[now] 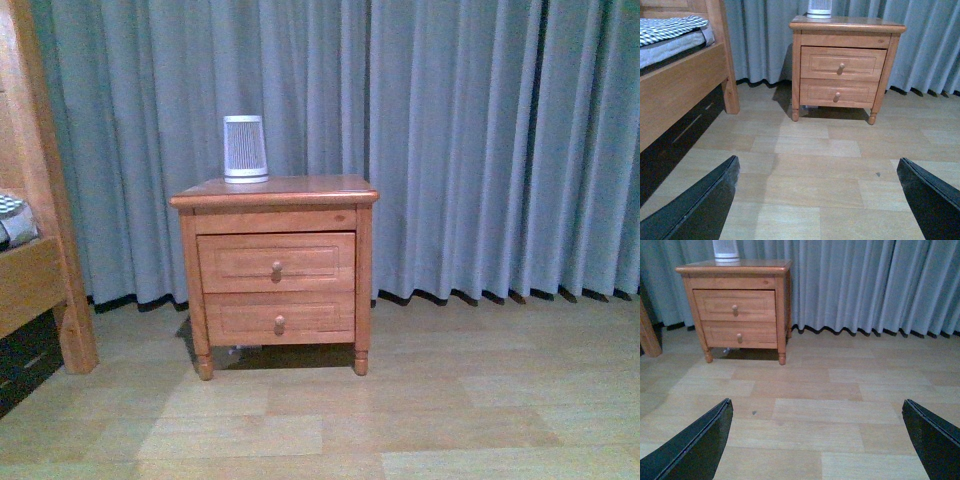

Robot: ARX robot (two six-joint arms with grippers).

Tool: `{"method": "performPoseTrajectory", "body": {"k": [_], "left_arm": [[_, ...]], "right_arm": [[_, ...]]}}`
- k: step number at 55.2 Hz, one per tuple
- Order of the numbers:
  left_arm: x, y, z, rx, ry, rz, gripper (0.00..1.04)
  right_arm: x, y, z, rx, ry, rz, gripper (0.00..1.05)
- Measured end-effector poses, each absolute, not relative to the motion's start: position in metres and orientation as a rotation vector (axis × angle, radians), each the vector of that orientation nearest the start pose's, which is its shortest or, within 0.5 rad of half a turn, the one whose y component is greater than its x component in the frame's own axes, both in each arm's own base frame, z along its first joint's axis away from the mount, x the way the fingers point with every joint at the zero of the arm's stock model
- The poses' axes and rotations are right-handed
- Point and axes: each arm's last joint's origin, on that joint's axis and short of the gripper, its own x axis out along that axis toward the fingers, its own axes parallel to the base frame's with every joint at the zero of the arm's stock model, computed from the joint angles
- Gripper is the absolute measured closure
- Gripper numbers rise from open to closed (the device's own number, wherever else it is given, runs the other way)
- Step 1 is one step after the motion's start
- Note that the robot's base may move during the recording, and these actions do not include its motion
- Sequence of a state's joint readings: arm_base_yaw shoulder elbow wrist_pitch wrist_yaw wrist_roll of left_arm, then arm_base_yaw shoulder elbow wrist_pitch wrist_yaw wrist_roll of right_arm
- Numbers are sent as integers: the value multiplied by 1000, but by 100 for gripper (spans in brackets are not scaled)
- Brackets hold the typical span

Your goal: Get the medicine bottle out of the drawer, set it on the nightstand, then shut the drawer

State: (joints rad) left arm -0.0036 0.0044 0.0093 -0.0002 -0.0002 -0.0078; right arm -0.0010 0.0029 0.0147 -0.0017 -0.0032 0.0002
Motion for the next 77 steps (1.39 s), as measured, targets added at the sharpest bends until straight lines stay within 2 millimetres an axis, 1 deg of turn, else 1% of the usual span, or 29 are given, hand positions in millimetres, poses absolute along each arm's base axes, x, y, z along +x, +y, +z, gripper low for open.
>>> {"method": "performPoseTrajectory", "body": {"k": [77], "left_arm": [[97,0,166,-8,-5,-3,7]], "right_arm": [[97,0,168,0,-10,2,0]]}}
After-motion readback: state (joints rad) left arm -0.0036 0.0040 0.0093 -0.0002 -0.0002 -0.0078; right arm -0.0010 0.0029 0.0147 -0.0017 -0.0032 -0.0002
